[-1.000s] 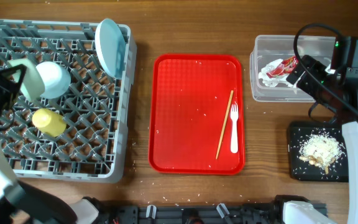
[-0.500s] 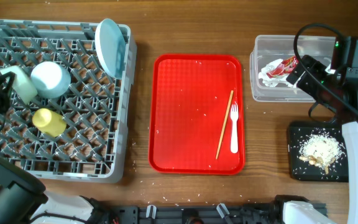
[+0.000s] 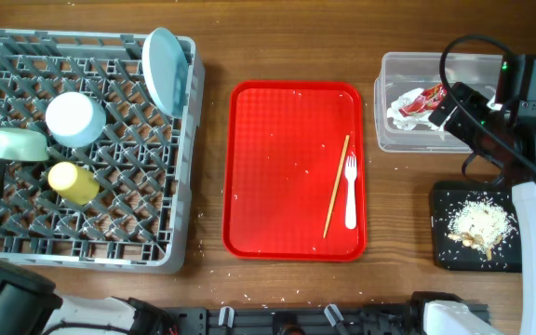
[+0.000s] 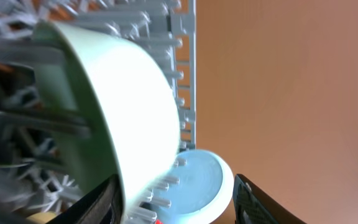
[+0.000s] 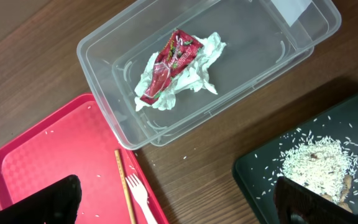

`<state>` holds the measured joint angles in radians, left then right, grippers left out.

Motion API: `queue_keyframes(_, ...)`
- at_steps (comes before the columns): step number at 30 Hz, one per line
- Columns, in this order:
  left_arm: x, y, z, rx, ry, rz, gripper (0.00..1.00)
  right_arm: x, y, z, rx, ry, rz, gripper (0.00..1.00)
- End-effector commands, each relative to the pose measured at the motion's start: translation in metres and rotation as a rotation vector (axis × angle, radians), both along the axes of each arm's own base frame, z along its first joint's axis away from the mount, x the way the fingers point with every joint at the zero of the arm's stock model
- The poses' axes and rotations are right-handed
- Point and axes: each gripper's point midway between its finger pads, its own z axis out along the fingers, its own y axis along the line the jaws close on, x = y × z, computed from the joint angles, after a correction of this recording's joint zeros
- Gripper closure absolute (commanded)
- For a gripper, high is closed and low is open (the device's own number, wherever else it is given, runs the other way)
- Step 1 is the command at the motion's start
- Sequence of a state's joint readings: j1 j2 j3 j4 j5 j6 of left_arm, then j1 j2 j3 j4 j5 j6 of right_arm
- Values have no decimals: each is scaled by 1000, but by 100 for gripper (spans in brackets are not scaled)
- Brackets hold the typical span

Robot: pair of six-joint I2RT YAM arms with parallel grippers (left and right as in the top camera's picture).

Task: Sort waste into correct bins and load items into the dishwasher rack
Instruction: 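Carry the green cup with the left gripper and lay it in the rack, then release the green cup and move the left gripper toward the tray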

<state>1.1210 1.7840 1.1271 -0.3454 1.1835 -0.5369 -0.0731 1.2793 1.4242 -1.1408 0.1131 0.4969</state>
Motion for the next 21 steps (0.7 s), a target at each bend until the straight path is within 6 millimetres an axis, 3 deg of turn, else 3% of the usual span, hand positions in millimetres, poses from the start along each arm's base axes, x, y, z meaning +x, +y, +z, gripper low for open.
queue_keyframes(1, -27, 17, 2, -43, 15, 82, 44, 1, -4, -3, -13, 9, -15, 0)
queue_keyframes(5, -53, 28, 7, -75, 36, 159, 52, 1, -4, -3, -13, 9, -14, 0)
queue_keyframes(8, -52, 22, 19, -54, 28, 151, 77, 1, -4, -3, -13, 9, -15, 0)
queue_keyframes(10, -38, 13, 25, -18, 15, 108, 96, 1, -4, -3, -13, 8, -15, 0)
queue_keyframes(17, 53, -52, 52, 259, -109, -163, 96, 1, -4, -3, -12, 9, -15, 0)
queue_keyframes(21, 64, -43, 48, 524, 51, -60, 96, 1, -4, -3, -12, 9, -15, 0)
